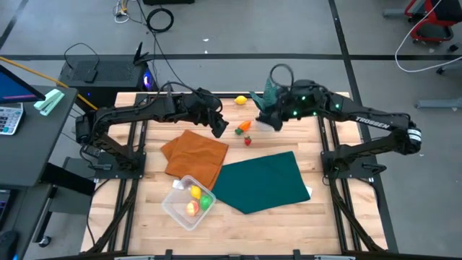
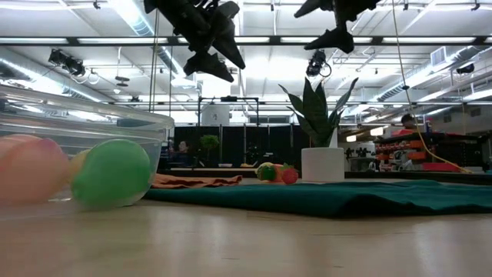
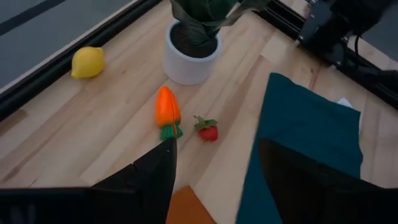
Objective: Pick and placing Produce into tupperware
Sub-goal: Put the strawberry into the transparent container
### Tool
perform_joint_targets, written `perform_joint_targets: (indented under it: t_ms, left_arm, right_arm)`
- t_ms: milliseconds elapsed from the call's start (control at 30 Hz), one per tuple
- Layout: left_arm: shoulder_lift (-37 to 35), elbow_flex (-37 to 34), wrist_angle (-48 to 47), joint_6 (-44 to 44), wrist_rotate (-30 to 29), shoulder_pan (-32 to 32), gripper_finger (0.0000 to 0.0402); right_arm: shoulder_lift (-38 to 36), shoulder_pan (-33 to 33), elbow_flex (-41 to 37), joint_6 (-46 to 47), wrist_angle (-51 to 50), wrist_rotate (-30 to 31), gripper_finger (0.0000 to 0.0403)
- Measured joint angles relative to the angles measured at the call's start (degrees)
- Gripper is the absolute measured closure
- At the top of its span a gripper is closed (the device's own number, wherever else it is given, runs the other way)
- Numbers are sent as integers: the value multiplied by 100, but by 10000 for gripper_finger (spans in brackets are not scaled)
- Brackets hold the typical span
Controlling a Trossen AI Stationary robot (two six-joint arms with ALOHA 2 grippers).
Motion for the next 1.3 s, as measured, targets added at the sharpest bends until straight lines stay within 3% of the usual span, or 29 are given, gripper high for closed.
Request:
perform_joint_targets:
  t_ms: [300,500,633,733,933,1100,1300]
  left_arm:
    - [0,0,-38,202,2,60,169]
    - [0,0,-199,208,-1,92,174]
    - [2,-2,-259,222,-1,92,171]
    - [2,0,-253,222,-1,98,172]
    - [2,-2,-255,200,-1,98,174]
    - [2,-2,-265,159,-1,98,175]
    - [2,-2,-340,159,-1,96,179]
  right_arm:
    - [350,990,-2,-442,-1683,414,90]
    - [45,1784,-519,135,-2142,1342,100]
    - [-589,2186,-1509,1074,-1446,2035,113]
    - [-911,2396,-2332,1586,-391,2342,119]
    - [-561,2687,-3325,1933,572,2685,123]
    - [92,2717,-3468,1391,1187,3418,123]
    - [931,2687,-3455,251,2335,3672,118]
